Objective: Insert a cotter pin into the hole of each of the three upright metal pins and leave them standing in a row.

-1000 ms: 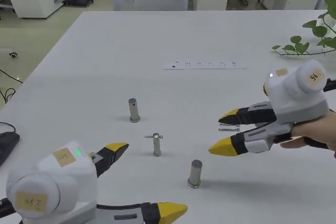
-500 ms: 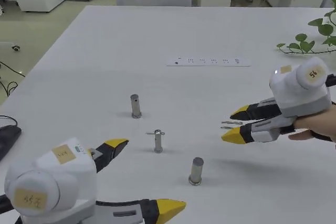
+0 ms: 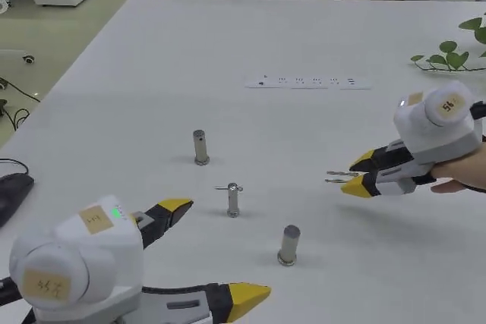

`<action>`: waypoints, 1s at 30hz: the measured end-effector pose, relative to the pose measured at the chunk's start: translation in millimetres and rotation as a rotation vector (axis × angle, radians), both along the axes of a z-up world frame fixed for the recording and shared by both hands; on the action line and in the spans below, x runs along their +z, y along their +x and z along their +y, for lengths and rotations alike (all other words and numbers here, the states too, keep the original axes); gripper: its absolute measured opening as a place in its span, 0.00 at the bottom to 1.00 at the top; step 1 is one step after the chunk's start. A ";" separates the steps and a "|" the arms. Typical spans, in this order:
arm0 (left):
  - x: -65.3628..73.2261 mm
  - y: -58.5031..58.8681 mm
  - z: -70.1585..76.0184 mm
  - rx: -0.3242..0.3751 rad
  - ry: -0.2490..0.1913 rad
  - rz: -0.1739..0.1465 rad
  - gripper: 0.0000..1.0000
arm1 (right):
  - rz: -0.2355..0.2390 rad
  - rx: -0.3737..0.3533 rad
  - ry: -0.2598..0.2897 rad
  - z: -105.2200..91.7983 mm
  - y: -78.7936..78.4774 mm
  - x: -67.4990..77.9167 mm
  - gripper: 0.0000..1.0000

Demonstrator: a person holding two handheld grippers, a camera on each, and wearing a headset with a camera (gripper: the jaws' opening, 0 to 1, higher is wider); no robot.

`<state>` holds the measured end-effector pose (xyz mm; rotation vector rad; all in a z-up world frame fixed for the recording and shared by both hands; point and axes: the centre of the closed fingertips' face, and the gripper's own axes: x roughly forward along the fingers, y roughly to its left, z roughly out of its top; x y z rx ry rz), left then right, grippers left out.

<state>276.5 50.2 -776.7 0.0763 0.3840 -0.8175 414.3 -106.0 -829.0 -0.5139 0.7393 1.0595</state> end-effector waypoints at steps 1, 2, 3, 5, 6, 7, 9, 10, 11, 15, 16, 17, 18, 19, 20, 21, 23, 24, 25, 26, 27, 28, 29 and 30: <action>-0.1 0.2 0.2 0.000 0.002 -0.001 0.87 | -0.016 0.017 -0.025 -2.1 2.3 -1.7 0.26; -0.2 0.5 0.4 0.001 0.001 0.000 0.87 | -0.014 0.021 -0.028 -1.8 2.5 -2.7 0.25; -0.2 0.7 0.5 0.002 -0.001 0.000 0.87 | -0.009 0.021 -0.032 -1.9 3.1 -3.8 0.24; -0.3 0.9 0.7 0.003 -0.001 0.000 0.87 | -0.015 0.036 -0.055 -3.3 5.3 -6.2 0.23; -0.4 0.9 0.7 0.003 -0.001 0.000 0.87 | -0.019 0.044 -0.068 -4.0 6.7 -7.7 0.22; -0.5 0.9 0.9 0.003 -0.001 -0.001 0.87 | -0.018 0.045 -0.076 -4.6 7.6 -8.8 0.22; -0.6 0.8 0.8 0.002 0.000 -0.004 0.87 | -0.016 0.057 -0.089 -5.0 8.2 -10.7 0.21; -0.7 0.7 0.7 0.001 0.000 -0.005 0.87 | -0.011 0.063 -0.097 -5.5 8.6 -12.2 0.21; -0.8 0.4 0.5 -0.001 0.000 -0.006 0.87 | -0.013 0.069 -0.106 -6.2 9.4 -13.3 0.20; -0.6 -0.3 0.0 -0.006 -0.001 -0.012 0.87 | -0.005 0.081 -0.136 -8.9 12.8 -16.8 0.19; -0.3 -0.2 0.0 -0.006 -0.004 -0.013 0.87 | -0.010 0.091 -0.156 -11.0 14.1 -18.2 0.19; -0.1 -0.3 -0.1 -0.007 -0.007 -0.014 0.87 | -0.014 0.100 -0.168 -12.2 14.8 -19.0 0.18; 0.4 -0.2 -0.3 -0.006 -0.012 -0.013 0.87 | -0.011 0.107 -0.173 -12.6 14.6 -19.8 0.18; 1.4 0.0 -0.5 -0.005 -0.021 -0.014 0.87 | -0.006 0.112 -0.182 -13.4 15.0 -21.1 0.18; 2.3 0.3 -0.4 -0.004 -0.026 -0.015 0.87 | -0.006 0.116 -0.183 -13.3 15.5 -21.3 0.17; 3.2 0.8 -0.2 -0.003 -0.030 -0.016 0.88 | -0.003 0.122 -0.187 -13.3 15.8 -21.9 0.16; 3.5 1.3 0.3 -0.002 -0.028 -0.016 0.88 | -0.002 0.137 -0.200 -13.9 16.9 -23.5 0.16; 3.3 1.5 0.8 -0.003 -0.024 -0.015 0.88 | 0.001 0.142 -0.206 -14.2 17.2 -24.4 0.16; 2.9 1.6 1.3 -0.004 -0.018 -0.013 0.88 | 0.006 0.152 -0.208 -13.9 16.8 -25.4 0.15; 2.8 1.7 1.4 -0.003 -0.017 -0.013 0.88 | 0.006 0.156 -0.210 -13.9 17.0 -25.6 0.15; 3.0 1.7 1.5 -0.004 -0.019 -0.011 0.87 | 0.006 0.158 -0.215 -14.0 17.6 -26.2 0.15; 3.2 1.6 1.5 -0.004 -0.020 -0.009 0.87 | 0.008 0.165 -0.220 -13.8 17.8 -26.9 0.15; 3.1 1.7 1.7 -0.004 -0.020 -0.009 0.87 | 0.009 0.171 -0.226 -13.7 18.2 -27.5 0.15; 2.7 1.6 2.0 -0.004 -0.019 -0.007 0.87 | 0.013 0.179 -0.223 -12.6 17.9 -27.8 0.14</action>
